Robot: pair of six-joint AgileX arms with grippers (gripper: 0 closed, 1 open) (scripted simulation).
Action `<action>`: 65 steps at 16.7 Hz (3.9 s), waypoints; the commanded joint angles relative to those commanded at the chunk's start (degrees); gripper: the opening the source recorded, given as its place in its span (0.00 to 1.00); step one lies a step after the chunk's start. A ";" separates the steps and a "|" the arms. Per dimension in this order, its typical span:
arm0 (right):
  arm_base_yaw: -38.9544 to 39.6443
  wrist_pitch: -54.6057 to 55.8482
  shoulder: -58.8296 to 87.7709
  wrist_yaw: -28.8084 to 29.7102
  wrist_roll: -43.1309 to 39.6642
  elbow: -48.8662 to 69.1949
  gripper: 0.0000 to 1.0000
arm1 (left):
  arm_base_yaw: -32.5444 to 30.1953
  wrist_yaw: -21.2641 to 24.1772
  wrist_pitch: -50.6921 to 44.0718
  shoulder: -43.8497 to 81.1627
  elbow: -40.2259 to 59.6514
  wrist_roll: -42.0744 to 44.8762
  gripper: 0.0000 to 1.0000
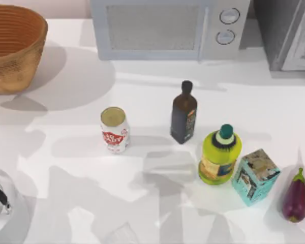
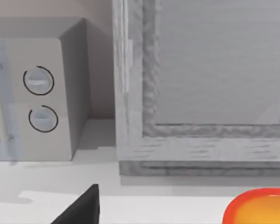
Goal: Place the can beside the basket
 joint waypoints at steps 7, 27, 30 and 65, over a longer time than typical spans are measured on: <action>0.00 0.00 0.00 0.00 0.00 0.00 1.00 | 2.70 0.02 -20.35 34.77 27.59 16.40 1.00; 0.00 0.00 0.00 0.00 0.00 0.00 1.00 | 3.59 -0.04 -14.00 47.57 25.58 21.65 1.00; 0.00 0.00 0.00 0.00 0.00 0.00 1.00 | 3.59 -0.04 -14.00 47.57 25.58 21.65 0.92; 0.00 0.00 0.00 0.00 0.00 0.00 1.00 | -20.27 -4.08 -12.79 39.39 45.05 -28.70 0.00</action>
